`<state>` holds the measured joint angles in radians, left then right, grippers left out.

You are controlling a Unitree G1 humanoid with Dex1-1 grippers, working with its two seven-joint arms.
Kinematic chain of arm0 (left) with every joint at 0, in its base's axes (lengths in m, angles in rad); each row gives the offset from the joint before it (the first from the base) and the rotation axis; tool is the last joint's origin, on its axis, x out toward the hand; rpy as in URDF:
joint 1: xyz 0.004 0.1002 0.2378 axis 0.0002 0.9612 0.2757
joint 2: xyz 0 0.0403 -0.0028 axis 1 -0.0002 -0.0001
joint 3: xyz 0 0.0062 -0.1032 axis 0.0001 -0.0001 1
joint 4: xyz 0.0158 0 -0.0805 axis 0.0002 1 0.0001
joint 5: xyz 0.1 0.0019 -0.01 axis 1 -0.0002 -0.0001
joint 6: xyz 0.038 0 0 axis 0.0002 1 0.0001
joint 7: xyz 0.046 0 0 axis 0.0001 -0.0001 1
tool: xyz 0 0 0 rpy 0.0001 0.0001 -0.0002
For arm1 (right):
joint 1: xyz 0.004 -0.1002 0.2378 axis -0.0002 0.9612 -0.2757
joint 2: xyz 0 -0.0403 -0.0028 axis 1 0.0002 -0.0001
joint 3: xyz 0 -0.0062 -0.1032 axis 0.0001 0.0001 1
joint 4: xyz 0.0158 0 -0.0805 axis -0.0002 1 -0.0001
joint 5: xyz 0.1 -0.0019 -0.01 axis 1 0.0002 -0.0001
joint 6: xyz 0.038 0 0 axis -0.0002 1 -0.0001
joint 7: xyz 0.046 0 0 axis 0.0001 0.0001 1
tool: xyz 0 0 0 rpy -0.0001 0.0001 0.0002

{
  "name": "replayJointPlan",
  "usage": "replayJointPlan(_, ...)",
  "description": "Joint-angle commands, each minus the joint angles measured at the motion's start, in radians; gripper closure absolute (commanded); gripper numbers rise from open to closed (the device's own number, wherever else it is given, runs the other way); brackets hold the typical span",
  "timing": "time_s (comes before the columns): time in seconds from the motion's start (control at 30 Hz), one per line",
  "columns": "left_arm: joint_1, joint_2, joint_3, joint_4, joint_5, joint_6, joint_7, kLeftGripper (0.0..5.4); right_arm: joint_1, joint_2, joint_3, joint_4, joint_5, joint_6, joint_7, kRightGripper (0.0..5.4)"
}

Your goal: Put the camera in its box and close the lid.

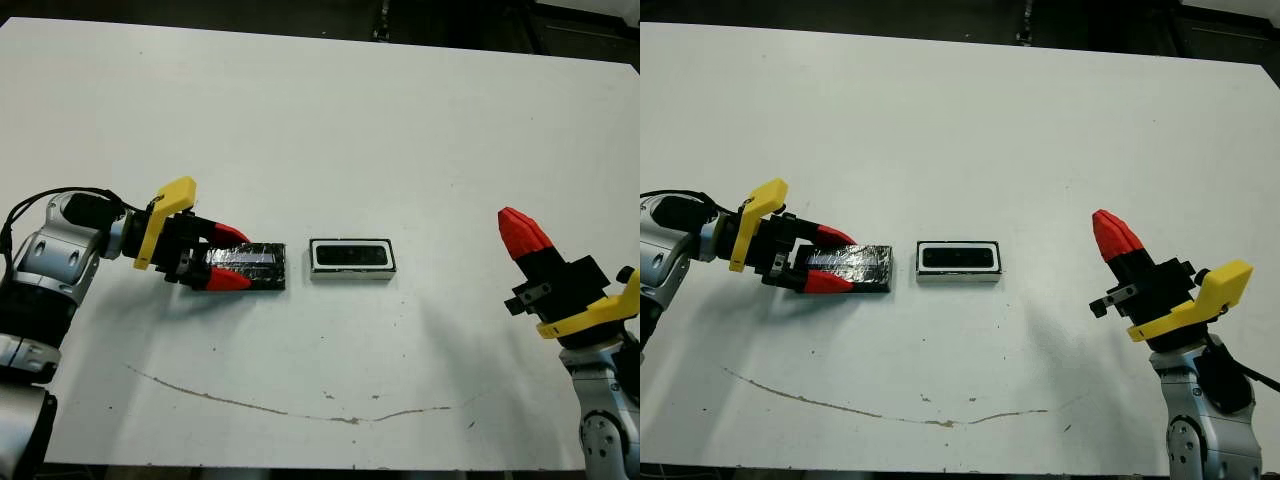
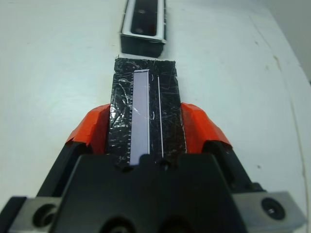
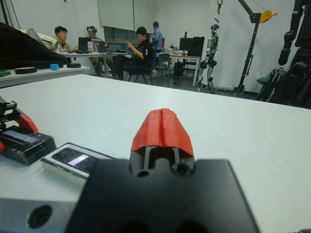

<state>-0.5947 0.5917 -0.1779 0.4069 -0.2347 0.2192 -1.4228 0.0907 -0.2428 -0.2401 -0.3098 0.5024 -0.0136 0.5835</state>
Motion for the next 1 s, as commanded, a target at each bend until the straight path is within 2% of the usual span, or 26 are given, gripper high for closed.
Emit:
replayJointPlan(0.03, 0.056, -0.028, 0.042, -0.025, -0.023, -0.001, 0.075, 2.26, 0.01, -0.018, -0.002, 0.004, -0.008, -0.008, -0.003, 5.4)
replayJointPlan(0.17, 0.1, -0.056, 0.08, -0.077, -0.042, 0.021, 0.181, 2.26, 0.011, -0.015, 0.001, -0.002, -0.014, -0.006, -0.01, 5.4)
replayJointPlan(0.37, 0.146, -0.12, 0.127, -0.106, -0.07, -0.006, 0.301, 2.26, 0.014, -0.018, 0.007, -0.017, -0.028, 0.003, -0.03, 5.4)
replayJointPlan(0.5, 0.163, -0.146, 0.136, -0.126, -0.061, -0.035, 0.372, 2.26, 0.015, -0.02, 0.009, -0.025, -0.022, 0.02, -0.036, 5.4)
replayJointPlan(0.6, 0.175, -0.172, 0.154, -0.146, -0.088, -0.029, 0.409, 2.26, 0.017, -0.024, 0.013, -0.034, -0.033, 0.024, -0.045, 5.4)
replayJointPlan(0.77, 0.14, -0.167, 0.151, -0.15, -0.167, 0.074, 0.341, 2.26, 0.022, -0.026, 0.02, -0.049, -0.041, 0.042, -0.062, 5.4)
replayJointPlan(0.87, 0.082, -0.137, 0.103, -0.13, -0.157, 0.123, 0.251, 2.26, 0.023, -0.02, 0.023, -0.048, -0.028, 0.048, -0.065, 5.4)
replayJointPlan(1.0, -0.003, -0.136, 0.041, -0.055, -0.119, 0.098, 0.146, 2.26, 0.023, -0.021, 0.027, -0.047, -0.042, 0.04, -0.068, 5.4)
